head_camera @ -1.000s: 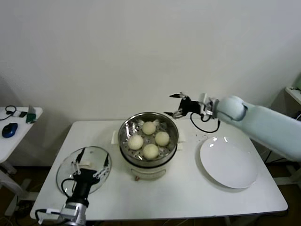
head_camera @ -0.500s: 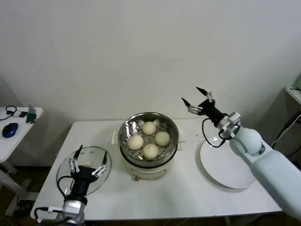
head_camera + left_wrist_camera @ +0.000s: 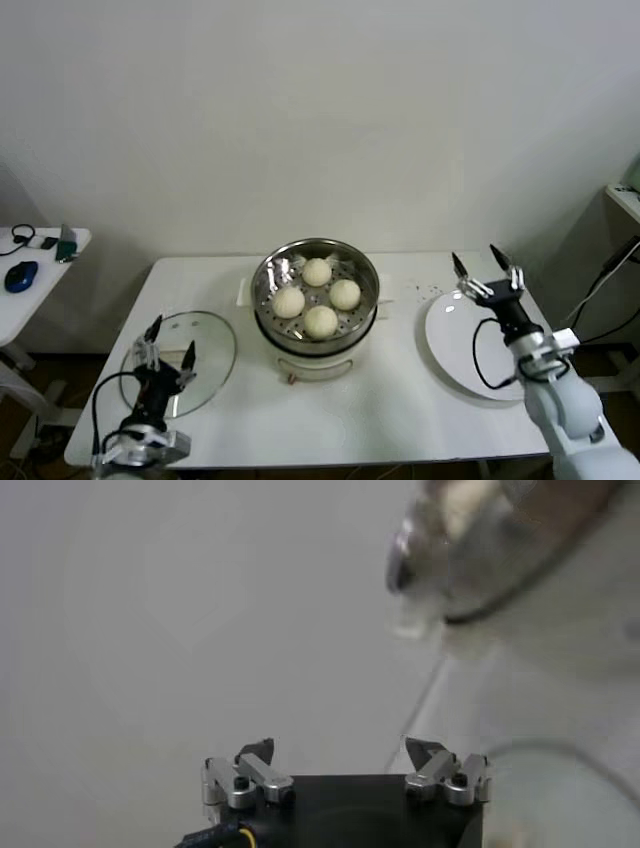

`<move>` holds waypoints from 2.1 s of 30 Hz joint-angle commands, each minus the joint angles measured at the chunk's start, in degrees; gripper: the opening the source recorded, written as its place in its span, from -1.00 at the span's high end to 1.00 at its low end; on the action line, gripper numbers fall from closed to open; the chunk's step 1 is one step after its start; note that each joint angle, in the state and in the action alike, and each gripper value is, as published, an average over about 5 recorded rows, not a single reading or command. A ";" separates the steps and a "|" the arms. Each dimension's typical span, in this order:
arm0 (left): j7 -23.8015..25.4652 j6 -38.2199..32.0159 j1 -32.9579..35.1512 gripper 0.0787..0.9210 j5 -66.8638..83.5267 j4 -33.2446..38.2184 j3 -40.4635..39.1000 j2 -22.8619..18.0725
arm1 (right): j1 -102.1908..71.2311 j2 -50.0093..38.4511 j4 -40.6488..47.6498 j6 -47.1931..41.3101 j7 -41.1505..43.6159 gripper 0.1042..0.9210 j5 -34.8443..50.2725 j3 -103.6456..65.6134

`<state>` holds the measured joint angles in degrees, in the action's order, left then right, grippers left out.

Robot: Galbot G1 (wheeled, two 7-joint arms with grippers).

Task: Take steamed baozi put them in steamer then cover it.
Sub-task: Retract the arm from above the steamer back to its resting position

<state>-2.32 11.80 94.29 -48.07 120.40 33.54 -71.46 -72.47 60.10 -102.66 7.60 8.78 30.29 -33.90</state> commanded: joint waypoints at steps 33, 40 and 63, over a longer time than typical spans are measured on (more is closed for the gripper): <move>-8.17 -1.79 -22.11 -0.77 -29.73 -37.66 -2.41 -0.13 | -11.56 8.80 -0.12 0.57 3.44 -0.76 -10.89 -5.78; -8.17 -1.90 -23.41 -0.77 -27.78 -38.88 -2.97 0.02 | -11.07 9.28 0.34 0.68 3.90 -0.76 -12.15 -5.17; -7.67 -3.68 -21.28 0.37 -24.97 -36.19 -2.88 0.46 | -8.81 10.10 2.58 0.90 4.34 -0.76 -13.89 -4.57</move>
<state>-9.88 8.14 72.75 -74.12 82.62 30.68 -71.34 -81.71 70.23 -100.66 8.41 13.08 16.88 -38.48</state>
